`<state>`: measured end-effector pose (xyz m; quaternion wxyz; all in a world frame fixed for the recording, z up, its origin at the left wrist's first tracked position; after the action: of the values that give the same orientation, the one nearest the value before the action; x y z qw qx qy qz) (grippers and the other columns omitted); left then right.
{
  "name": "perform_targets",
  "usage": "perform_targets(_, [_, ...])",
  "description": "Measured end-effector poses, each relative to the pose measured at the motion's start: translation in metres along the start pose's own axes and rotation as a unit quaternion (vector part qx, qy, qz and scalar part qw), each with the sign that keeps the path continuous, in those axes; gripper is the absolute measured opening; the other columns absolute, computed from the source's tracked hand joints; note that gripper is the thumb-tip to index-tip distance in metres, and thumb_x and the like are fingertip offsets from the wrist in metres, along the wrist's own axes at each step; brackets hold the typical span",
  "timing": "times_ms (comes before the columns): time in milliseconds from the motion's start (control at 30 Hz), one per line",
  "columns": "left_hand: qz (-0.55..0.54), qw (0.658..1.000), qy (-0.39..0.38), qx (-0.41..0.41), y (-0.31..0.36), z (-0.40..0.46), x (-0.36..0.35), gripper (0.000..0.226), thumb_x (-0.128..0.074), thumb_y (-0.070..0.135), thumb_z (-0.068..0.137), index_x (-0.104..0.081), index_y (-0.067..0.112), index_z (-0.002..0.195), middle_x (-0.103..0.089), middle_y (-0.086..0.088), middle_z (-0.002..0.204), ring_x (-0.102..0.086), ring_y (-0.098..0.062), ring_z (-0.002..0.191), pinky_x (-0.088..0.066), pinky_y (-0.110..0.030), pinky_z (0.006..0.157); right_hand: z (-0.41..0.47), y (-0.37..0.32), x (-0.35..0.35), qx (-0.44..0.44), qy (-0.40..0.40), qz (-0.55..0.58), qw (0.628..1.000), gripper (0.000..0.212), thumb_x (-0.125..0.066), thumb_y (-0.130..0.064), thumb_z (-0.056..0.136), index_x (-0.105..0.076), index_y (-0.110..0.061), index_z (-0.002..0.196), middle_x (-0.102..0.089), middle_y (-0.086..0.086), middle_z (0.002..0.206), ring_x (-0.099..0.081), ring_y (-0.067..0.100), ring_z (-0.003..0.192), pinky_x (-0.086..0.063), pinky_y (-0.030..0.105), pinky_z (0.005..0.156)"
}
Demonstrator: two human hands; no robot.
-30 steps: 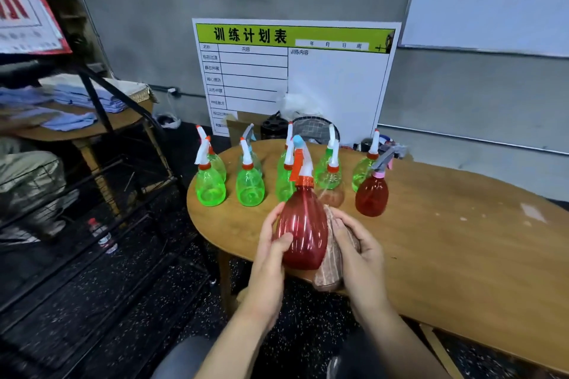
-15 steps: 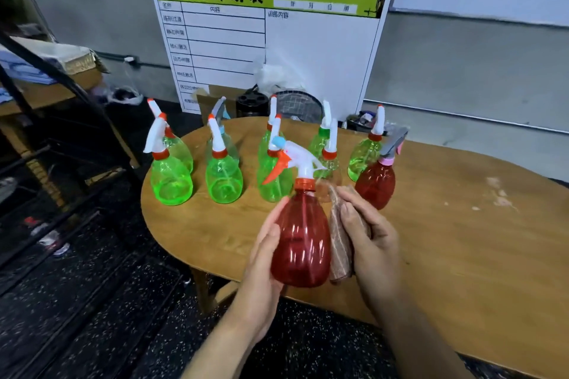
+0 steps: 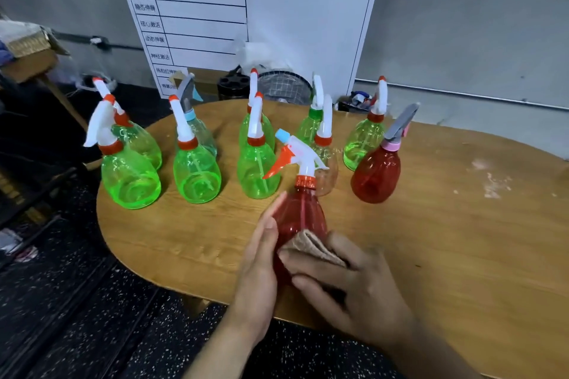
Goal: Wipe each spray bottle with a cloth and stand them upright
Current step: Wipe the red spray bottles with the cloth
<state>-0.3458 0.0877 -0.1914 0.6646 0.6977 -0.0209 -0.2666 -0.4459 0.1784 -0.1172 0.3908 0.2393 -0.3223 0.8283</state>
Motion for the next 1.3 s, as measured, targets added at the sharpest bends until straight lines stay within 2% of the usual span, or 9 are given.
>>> perform_targets(100, [0.019, 1.0, -0.018, -0.008, -0.005, -0.001, -0.007, 0.045, -0.043, 0.044, 0.107, -0.06, 0.031, 0.147, -0.066, -0.001, 0.145, -0.059, -0.022, 0.139, -0.041, -0.046, 0.119, -0.002, 0.004, 0.007, 0.011, 0.017, -0.024, 0.999, 0.028, -0.067, -0.038, 0.102, -0.073, -0.034, 0.129, -0.054, -0.011, 0.101, -0.053, -0.003, 0.076, -0.049, 0.013, 0.066])
perform_targets(233, [0.044, 0.998, -0.043, -0.034, -0.002, -0.008, -0.021, 0.042, -0.044, 0.033, 0.11, -0.059, 0.021, 0.147, -0.067, 0.003, 0.143, -0.06, -0.017, 0.137, -0.05, -0.035, 0.112, 0.007, 0.048, 0.027, -0.139, 0.091, 0.016, 0.986, 0.03, -0.056, -0.044, 0.104, -0.07, -0.039, 0.13, -0.052, -0.007, 0.095, -0.059, 0.009, 0.073, -0.052, 0.036, 0.06])
perform_targets(433, [0.041, 0.998, -0.013, -0.045, 0.002, -0.006, -0.013, 0.044, -0.044, 0.034, 0.107, -0.058, 0.021, 0.146, -0.068, 0.001, 0.142, -0.06, -0.019, 0.137, -0.041, -0.045, 0.12, 0.0, 0.027, 0.007, -0.112, 0.07, 0.041, 0.99, 0.029, -0.06, -0.041, 0.102, -0.074, -0.034, 0.126, -0.047, -0.016, 0.098, -0.055, 0.0, 0.074, -0.049, 0.018, 0.063])
perform_targets(600, [0.013, 0.998, 0.013, -0.054, 0.006, 0.0, 0.001, 0.043, -0.034, 0.029, 0.109, -0.059, 0.024, 0.144, -0.073, -0.001, 0.133, -0.068, -0.02, 0.126, -0.055, -0.026, 0.101, -0.004, -0.012, -0.018, 0.058, 0.029, -0.042, 0.997, 0.024, -0.069, -0.033, 0.098, -0.079, -0.032, 0.12, -0.058, -0.005, 0.097, -0.056, 0.005, 0.078, -0.048, 0.015, 0.07])
perform_targets(700, [0.064, 0.995, 0.001, -0.077, 0.006, 0.001, 0.0, 0.038, -0.037, 0.025, 0.114, -0.06, 0.023, 0.144, -0.069, 0.0, 0.14, -0.062, -0.019, 0.135, -0.048, -0.029, 0.113, 0.005, 0.011, -0.004, -0.022, 0.09, -0.03, 0.995, 0.025, -0.063, -0.044, 0.101, -0.074, -0.039, 0.123, -0.054, -0.009, 0.096, -0.057, 0.006, 0.071, -0.053, 0.026, 0.057])
perform_targets(833, [0.079, 0.994, -0.036, -0.061, -0.001, -0.004, -0.007, 0.044, -0.043, 0.03, 0.105, -0.059, 0.018, 0.145, -0.067, 0.005, 0.143, -0.059, -0.014, 0.138, -0.047, -0.026, 0.112, 0.011, 0.048, 0.014, -0.14, 0.156, 0.027, 0.977, 0.028, -0.056, -0.043, 0.104, -0.071, -0.035, 0.125, -0.046, -0.013, 0.091, -0.052, -0.002, 0.075, -0.043, 0.018, 0.062])
perform_targets(933, [0.07, 0.996, -0.014, -0.06, 0.001, -0.003, -0.002, 0.042, -0.043, 0.03, 0.106, -0.061, 0.02, 0.143, -0.068, 0.004, 0.142, -0.059, -0.015, 0.138, -0.046, -0.03, 0.115, 0.008, 0.038, 0.003, -0.128, 0.135, 0.031, 0.982, 0.029, -0.059, -0.035, 0.101, -0.073, -0.028, 0.126, -0.044, -0.018, 0.095, -0.051, -0.005, 0.076, -0.042, 0.013, 0.062])
perform_targets(1133, [-0.01, 0.999, 0.039, -0.033, 0.01, -0.001, 0.012, 0.047, -0.042, 0.037, 0.101, -0.061, 0.023, 0.141, -0.072, -0.003, 0.136, -0.065, -0.024, 0.131, -0.05, -0.038, 0.114, -0.001, -0.019, -0.023, 0.074, 0.063, -0.057, 0.994, 0.023, -0.069, -0.033, 0.099, -0.079, -0.03, 0.119, -0.061, -0.003, 0.093, -0.057, 0.007, 0.078, -0.049, 0.019, 0.068])
perform_targets(1300, [0.041, 0.998, 0.007, -0.038, 0.009, -0.001, 0.0, 0.041, -0.042, 0.038, 0.11, -0.06, 0.02, 0.143, -0.068, -0.003, 0.142, -0.06, -0.021, 0.137, -0.04, -0.048, 0.122, 0.011, 0.018, 0.002, -0.072, 0.138, 0.023, 0.988, 0.026, -0.062, -0.034, 0.1, -0.074, -0.031, 0.123, -0.047, -0.02, 0.093, -0.052, -0.005, 0.073, -0.04, 0.005, 0.067])
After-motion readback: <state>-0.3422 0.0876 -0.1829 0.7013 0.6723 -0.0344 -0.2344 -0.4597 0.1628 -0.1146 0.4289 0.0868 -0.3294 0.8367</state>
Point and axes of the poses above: each hand's wrist, its own z-axis towards the middle knuckle, its own x-axis out of the back of the hand, y = z × x, the point moved 9 cm from there along z, towards the middle knuckle
